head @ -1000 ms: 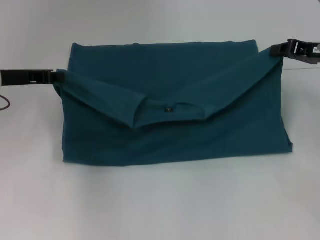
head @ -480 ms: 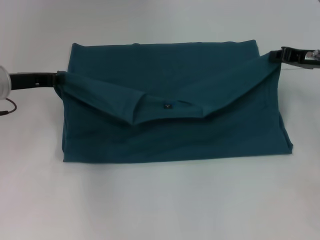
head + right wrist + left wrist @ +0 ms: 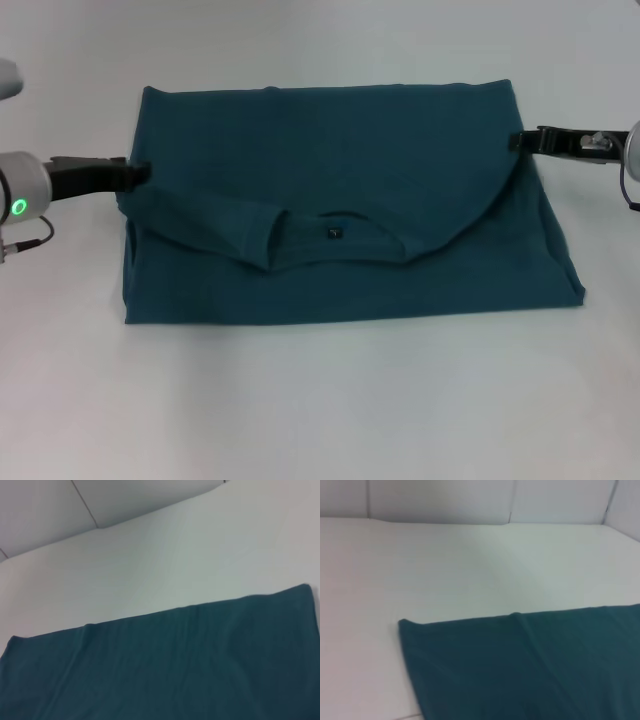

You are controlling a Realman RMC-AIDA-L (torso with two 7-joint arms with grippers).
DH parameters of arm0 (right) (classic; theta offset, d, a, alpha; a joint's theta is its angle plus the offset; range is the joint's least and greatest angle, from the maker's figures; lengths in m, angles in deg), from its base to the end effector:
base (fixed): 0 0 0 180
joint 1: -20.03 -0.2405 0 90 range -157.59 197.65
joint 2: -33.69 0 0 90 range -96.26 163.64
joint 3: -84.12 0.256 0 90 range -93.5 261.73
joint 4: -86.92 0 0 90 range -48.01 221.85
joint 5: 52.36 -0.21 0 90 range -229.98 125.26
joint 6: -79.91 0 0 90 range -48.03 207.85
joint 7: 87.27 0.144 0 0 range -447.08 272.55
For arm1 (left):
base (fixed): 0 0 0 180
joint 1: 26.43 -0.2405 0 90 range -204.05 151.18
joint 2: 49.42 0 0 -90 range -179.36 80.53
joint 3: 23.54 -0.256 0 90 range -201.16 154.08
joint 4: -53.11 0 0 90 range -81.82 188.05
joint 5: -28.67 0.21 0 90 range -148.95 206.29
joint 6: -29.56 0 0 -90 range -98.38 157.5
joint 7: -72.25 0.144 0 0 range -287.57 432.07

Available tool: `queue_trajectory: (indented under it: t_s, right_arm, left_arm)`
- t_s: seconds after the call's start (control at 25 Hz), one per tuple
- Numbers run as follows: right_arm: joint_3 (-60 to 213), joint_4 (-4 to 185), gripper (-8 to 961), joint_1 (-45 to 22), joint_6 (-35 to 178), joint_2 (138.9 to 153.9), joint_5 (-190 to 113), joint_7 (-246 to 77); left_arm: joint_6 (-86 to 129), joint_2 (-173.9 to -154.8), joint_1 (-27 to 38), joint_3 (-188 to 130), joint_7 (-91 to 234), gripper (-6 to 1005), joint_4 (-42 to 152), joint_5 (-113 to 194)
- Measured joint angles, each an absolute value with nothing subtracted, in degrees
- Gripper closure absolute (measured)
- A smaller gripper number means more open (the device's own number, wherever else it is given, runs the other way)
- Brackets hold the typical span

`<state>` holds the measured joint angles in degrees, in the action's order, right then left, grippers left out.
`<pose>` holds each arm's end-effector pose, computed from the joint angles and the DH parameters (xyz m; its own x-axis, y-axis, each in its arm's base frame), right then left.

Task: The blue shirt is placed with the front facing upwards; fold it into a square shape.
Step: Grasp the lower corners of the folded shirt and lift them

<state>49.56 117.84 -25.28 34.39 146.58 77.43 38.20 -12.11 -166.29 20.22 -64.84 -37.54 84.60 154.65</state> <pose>0.2837 0.4626 0.0612 0.3927 -0.6323 -0.6679 -0.9088 -0.1554 -0.3872 -0.2533 0.4665 0.0225 0.6556 0.5457 0.5220 0.7489 -0.3812 -0.5421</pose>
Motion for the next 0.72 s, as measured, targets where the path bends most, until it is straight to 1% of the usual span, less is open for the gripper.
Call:
queue_trajectory:
  t_s: [0.08, 0.2, 0.36, 0.4, 0.48, 0.52, 0.6, 0.72]
  right_arm:
    - [49.1, 119.3, 668, -24.7, 33.8, 146.62, 77.4, 37.9]
    - [49.0, 122.9, 549, -23.0, 30.9, 146.78, 77.3, 37.4]
    - [48.9, 128.3, 383, -19.8, 24.4, 147.01, 77.2, 37.4]
    - [49.0, 129.5, 341, -18.8, 22.7, 147.25, 77.2, 37.4]
    - [49.3, 132.2, 272, -16.5, 21.1, 148.25, 77.2, 37.5]
    - [49.3, 133.5, 246, -15.3, 20.8, 148.88, 77.2, 37.6]
    - [49.4, 134.5, 192, -14.0, 20.5, 149.39, 77.2, 37.7]
    - [49.4, 134.5, 113, -13.1, 20.0, 149.51, 77.2, 37.8]
  left_arm:
    - [-12.8, -166.64, 18.9, -64.8, -38.1, 813, 86.9, 154.6]
    - [-16.9, -167.37, 16.0, -64.9, -40.4, 685, 92.0, 154.7]
    - [-26.0, -167.68, 11.7, -65.0, -44.1, 502, 97.7, 154.7]
    - [-28.1, -168.16, 10.3, -65.2, -44.3, 453, 99.1, 154.7]
    - [-30.7, -169.89, 7.6, -65.8, -44.2, 356, 102.6, 154.7]
    - [-31.3, -170.86, 6.2, -66.4, -44.1, 329, 104.3, 154.8]
    - [-31.6, -172.56, 3.1, -69.1, -44.0, 276, 107.6, 154.8]
    - [-31.0, -173.29, 0.4, -74.1, -45.6, 196, 109.7, 155.8]
